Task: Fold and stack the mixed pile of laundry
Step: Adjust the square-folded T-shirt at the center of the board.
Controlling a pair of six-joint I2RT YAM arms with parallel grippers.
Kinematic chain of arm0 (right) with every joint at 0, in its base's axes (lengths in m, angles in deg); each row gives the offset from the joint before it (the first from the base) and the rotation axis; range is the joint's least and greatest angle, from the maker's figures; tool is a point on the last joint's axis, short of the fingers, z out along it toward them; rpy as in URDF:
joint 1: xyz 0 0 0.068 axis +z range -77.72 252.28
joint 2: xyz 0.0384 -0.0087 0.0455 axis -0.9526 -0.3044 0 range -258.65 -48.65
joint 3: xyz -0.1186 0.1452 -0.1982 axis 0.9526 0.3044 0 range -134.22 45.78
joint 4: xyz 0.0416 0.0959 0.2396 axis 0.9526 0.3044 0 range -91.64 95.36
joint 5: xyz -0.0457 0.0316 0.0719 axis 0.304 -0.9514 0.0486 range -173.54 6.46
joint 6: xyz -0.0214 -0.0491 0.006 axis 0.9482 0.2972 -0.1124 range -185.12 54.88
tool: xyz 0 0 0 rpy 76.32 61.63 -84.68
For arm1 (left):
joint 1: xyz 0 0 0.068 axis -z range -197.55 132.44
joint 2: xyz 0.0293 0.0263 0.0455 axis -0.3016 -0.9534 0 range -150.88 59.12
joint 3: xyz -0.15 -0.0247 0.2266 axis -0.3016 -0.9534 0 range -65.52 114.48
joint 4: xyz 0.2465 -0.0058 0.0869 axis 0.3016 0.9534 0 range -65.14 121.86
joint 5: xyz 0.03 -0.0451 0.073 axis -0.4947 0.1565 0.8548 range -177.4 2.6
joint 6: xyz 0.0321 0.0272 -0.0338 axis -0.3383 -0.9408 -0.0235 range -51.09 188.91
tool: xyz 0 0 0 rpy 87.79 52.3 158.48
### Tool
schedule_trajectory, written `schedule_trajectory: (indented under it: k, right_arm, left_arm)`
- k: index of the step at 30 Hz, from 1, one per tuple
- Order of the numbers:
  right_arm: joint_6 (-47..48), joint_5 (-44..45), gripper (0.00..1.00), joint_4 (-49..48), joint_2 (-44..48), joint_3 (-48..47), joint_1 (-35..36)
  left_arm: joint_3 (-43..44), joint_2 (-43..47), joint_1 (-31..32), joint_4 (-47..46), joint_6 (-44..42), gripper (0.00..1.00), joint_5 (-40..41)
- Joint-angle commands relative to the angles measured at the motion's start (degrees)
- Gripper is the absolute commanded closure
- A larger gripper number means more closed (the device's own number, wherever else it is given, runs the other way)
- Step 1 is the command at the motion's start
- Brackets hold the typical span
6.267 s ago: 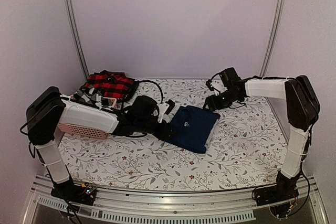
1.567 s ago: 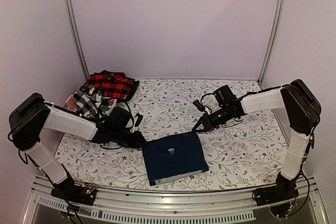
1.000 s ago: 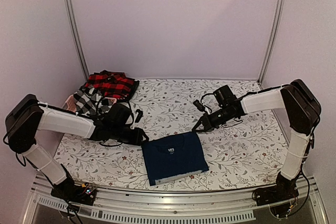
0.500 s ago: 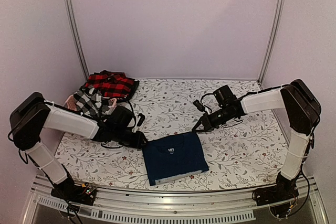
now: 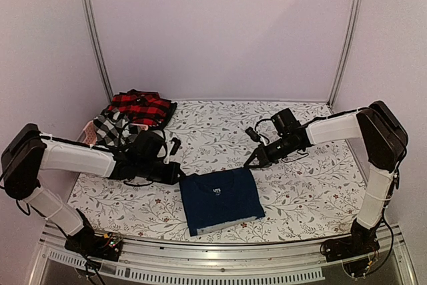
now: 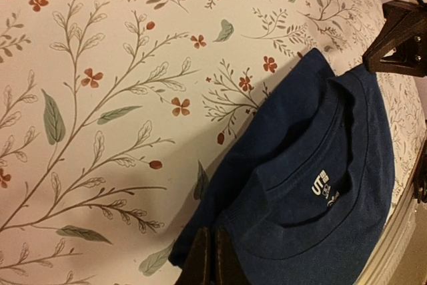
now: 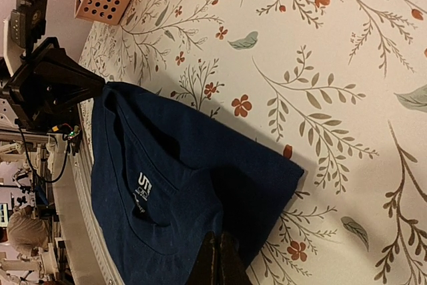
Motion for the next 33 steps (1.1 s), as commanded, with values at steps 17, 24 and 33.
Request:
schedule_trajectory:
  k: [17, 24, 33]
  right_arm:
    - [2.31, 5.84, 1.0, -0.05, -12.34, -7.86, 1.99]
    - [1.7, 6.11, 1.0, -0.37, -14.24, -6.98, 2.64]
    - [1.19, 7.24, 1.0, -0.34, -11.79, -5.66, 2.56]
  left_arm:
    - [-3.09, -3.66, 0.39, 4.82, 3.46, 0.81, 8.14]
    - [-4.18, 0.21, 0.57, 6.32, 7.89, 0.43, 7.21]
    - [-7.77, -1.96, 0.79, -3.68, 12.57, 0.6, -1.66]
